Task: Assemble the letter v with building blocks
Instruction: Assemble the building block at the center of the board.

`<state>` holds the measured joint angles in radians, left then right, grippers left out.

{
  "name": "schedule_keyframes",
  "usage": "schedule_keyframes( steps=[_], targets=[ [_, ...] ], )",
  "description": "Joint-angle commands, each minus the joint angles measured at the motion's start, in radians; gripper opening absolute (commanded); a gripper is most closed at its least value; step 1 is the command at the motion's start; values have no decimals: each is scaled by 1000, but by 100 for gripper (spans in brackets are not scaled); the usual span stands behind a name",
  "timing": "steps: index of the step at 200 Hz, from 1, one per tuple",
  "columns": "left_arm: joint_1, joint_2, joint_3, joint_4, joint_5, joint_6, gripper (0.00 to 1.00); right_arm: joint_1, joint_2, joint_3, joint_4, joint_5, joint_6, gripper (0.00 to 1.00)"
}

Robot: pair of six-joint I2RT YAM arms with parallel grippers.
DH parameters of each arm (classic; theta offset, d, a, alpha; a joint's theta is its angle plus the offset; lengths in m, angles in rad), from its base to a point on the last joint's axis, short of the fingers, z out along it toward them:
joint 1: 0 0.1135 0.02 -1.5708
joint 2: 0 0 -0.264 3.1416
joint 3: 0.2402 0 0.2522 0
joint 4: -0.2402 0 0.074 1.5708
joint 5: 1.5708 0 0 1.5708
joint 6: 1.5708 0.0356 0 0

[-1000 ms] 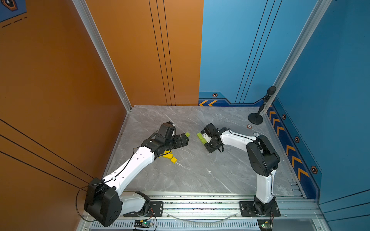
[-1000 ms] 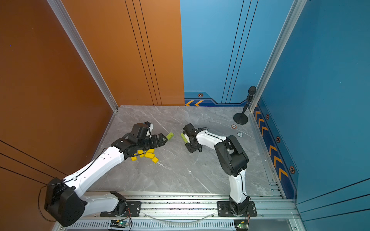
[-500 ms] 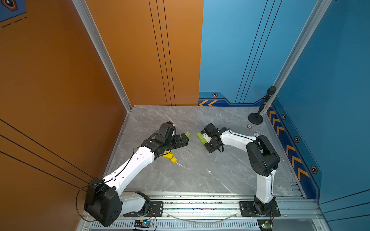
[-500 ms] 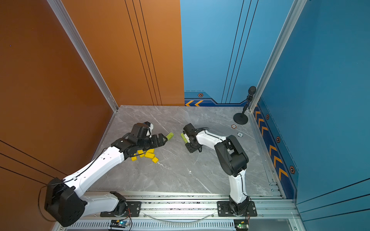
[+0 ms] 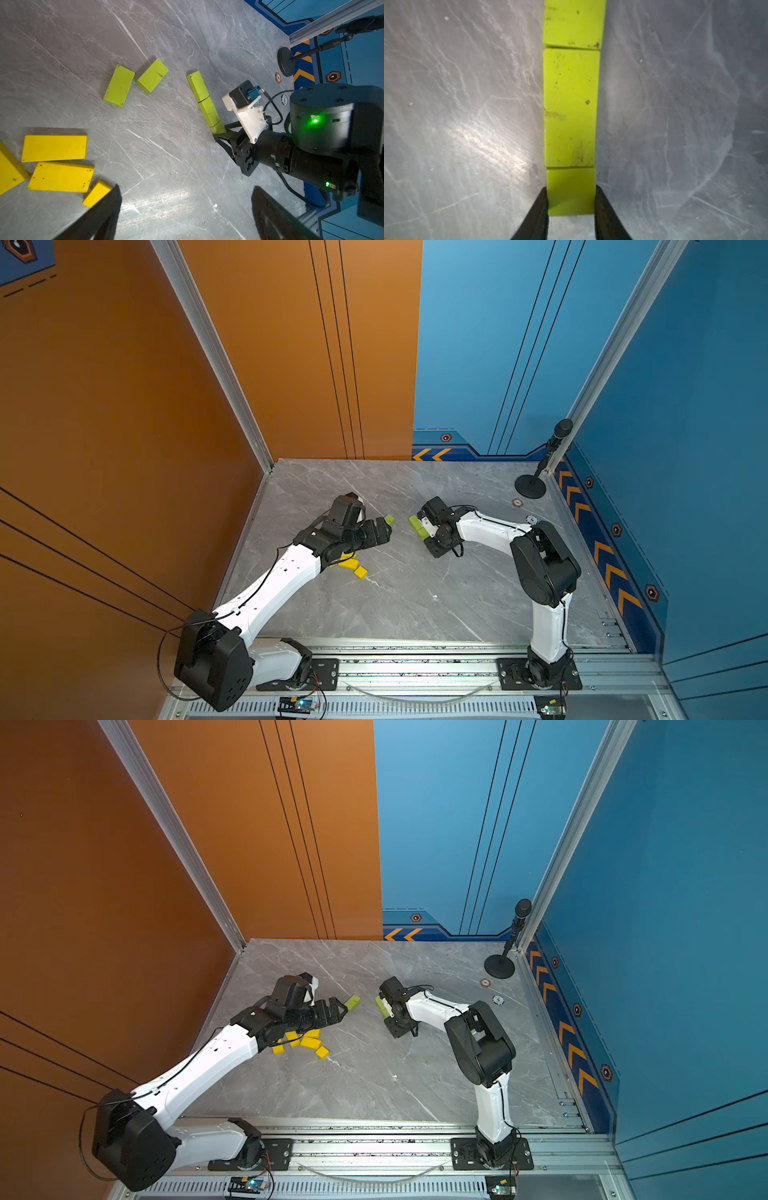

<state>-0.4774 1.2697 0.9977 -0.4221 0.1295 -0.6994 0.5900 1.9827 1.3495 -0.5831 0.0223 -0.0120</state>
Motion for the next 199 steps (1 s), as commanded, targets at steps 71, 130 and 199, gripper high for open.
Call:
schedule_keyframes(
  steps=[71,130,199],
  targets=[
    [9,-3,-9,-7,-10,15,98,8,36,-4,-44,10,-17,36],
    [7,3,-3,-7,-10,16,98,6,38,-2,-44,1,-16,38],
    [7,6,-3,-8,-10,15,98,4,36,-1,-41,5,-16,39]
  ],
)
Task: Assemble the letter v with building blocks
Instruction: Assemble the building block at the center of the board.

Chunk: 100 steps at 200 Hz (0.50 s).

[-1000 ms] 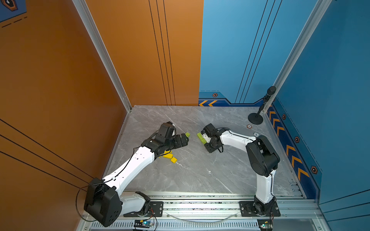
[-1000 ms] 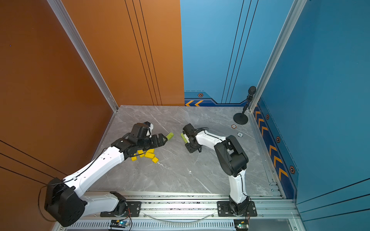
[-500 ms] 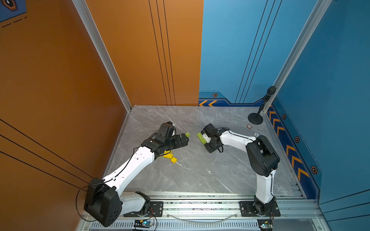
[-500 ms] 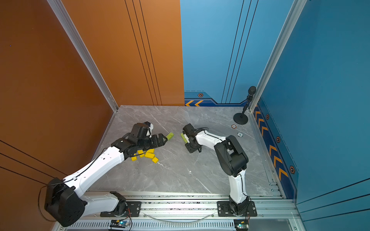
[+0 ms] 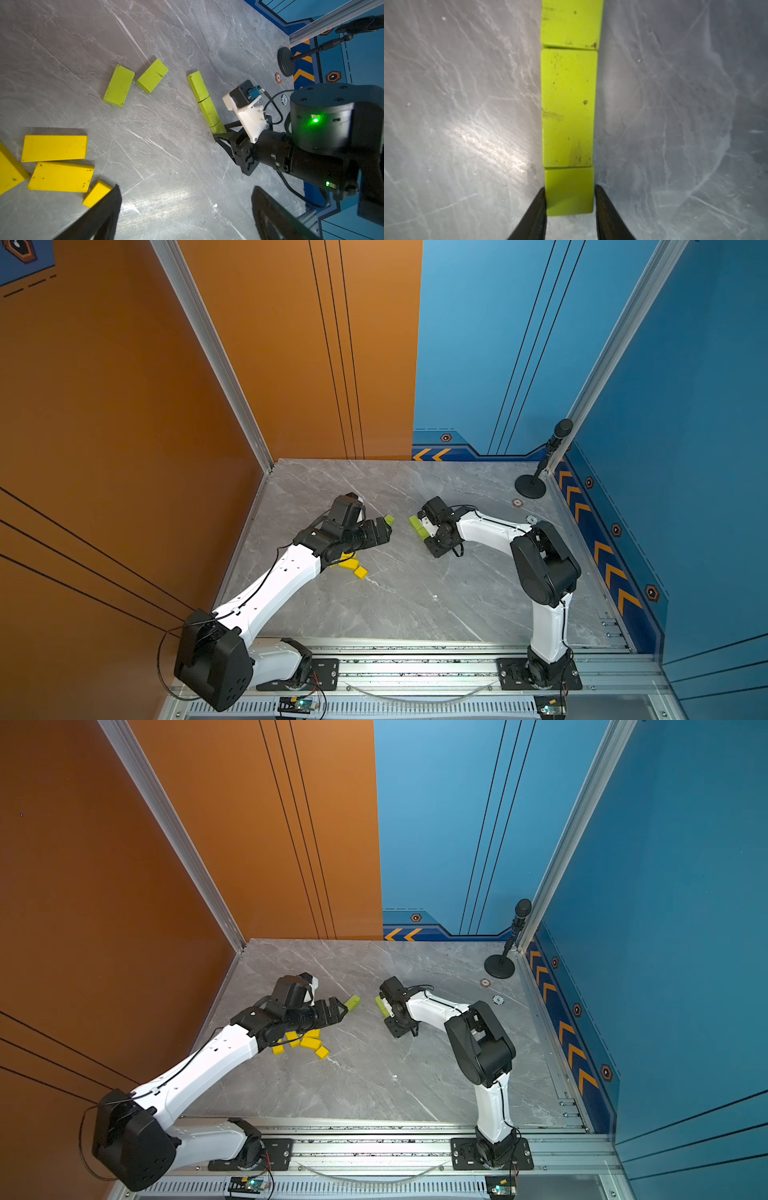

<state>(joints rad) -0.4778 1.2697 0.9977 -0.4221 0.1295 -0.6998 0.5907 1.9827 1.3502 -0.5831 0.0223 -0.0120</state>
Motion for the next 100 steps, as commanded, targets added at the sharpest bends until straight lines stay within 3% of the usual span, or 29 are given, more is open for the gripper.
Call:
schedule_keyframes(
  steps=[1,100],
  targets=[
    [7,6,-4,-8,-10,16,98,3,36,-2,-41,4,-16,39],
    [5,8,-5,-12,-10,15,98,5,38,3,-39,5,-17,38]
  ],
)
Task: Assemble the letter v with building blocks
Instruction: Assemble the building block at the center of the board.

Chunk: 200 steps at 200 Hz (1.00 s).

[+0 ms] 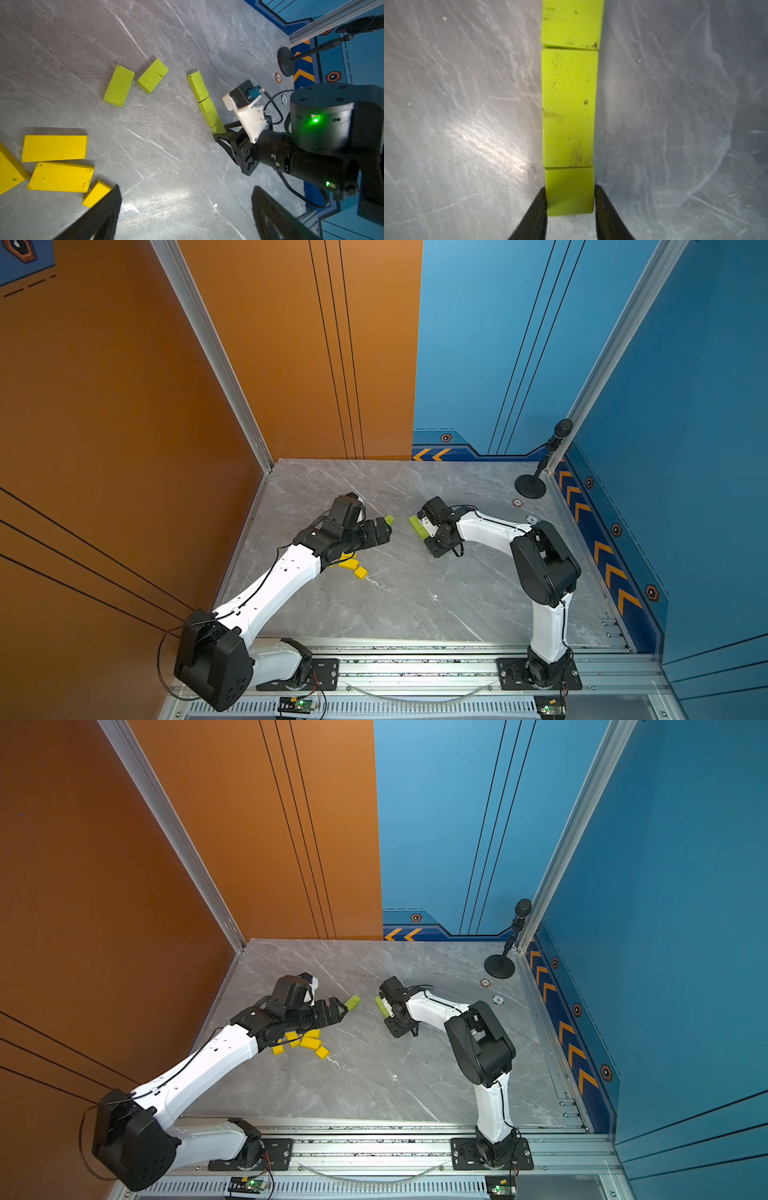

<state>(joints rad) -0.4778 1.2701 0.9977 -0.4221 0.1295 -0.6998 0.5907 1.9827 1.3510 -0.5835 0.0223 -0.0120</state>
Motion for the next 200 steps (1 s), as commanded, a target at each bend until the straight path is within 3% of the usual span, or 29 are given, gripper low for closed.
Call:
schedule_keyframes(
  steps=[1,148,200],
  targets=[
    [5,7,-4,-12,-10,15,98,5,38,2,-39,5,-17,38],
    [3,13,-1,-13,-12,16,98,6,38,8,-37,-1,-12,39],
    [1,15,5,-18,-12,17,98,-1,24,8,-35,-6,-10,46]
  ],
)
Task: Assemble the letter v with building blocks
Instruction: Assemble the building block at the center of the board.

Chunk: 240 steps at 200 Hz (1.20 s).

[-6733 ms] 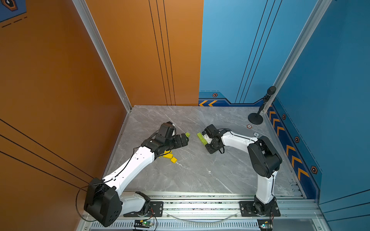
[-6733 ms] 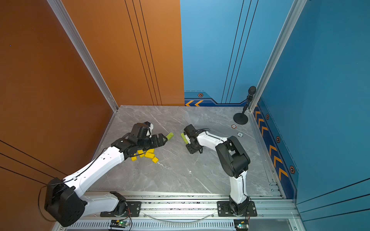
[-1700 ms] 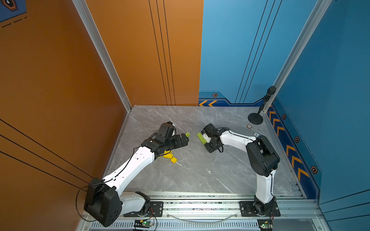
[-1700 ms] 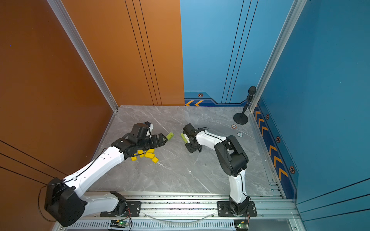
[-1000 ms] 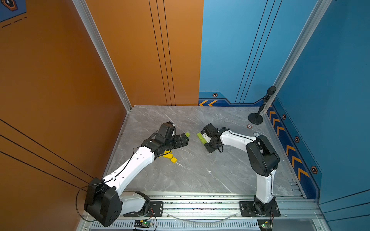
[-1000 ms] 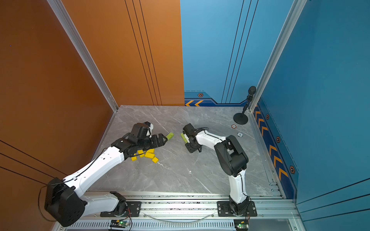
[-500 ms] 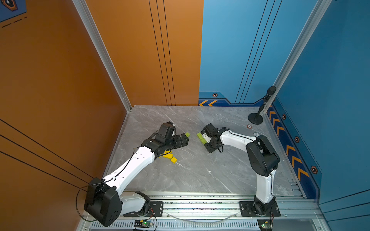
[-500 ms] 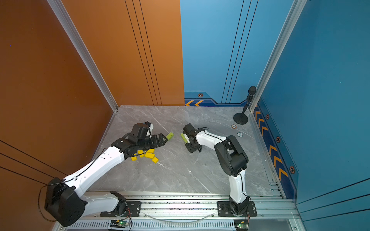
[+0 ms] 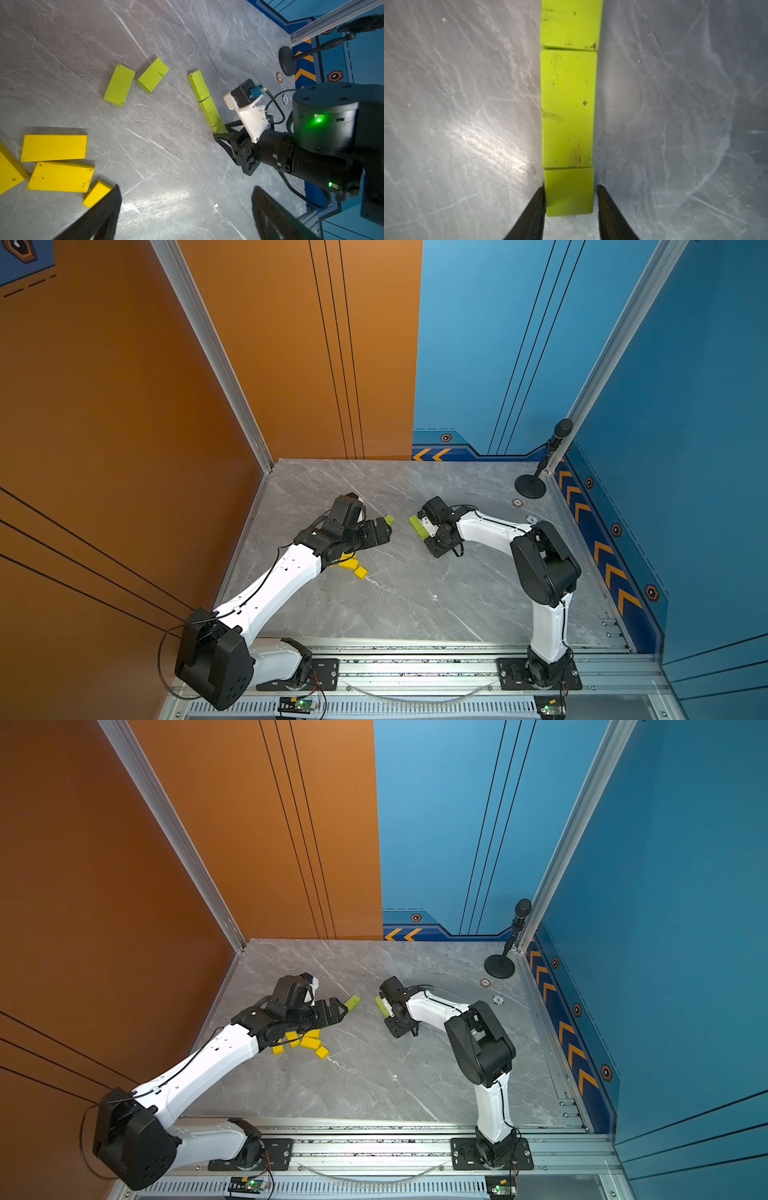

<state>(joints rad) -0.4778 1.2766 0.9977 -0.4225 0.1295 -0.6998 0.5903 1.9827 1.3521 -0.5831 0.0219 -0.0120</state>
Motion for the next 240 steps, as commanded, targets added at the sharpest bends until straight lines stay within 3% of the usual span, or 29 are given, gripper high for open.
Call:
schedule_keyframes(
  steps=[1,61,94,111,120,151,167,193,240],
  targets=[
    [1,10,6,-18,-12,17,98,-1,24,7,-35,-5,-10,46],
    [-1,24,22,-33,-12,23,98,-9,-47,-15,-35,4,2,54],
    [2,48,74,-81,-32,46,98,-12,-154,-43,-38,13,29,63],
    [6,71,117,-137,-95,62,98,-26,-237,-65,-29,3,65,68],
    [12,90,157,-183,-152,69,98,-41,-285,-79,-17,-5,90,72],
    [36,166,268,-262,-332,142,98,-83,-401,-88,-10,5,134,100],
    [51,216,336,-263,-358,195,98,-111,-426,-71,-35,-2,150,100],
    [82,348,495,-316,-254,336,98,-166,-473,-60,-65,3,210,99],
    [40,634,752,-422,-201,542,98,-274,-589,-108,-102,-7,305,100]
  ],
)
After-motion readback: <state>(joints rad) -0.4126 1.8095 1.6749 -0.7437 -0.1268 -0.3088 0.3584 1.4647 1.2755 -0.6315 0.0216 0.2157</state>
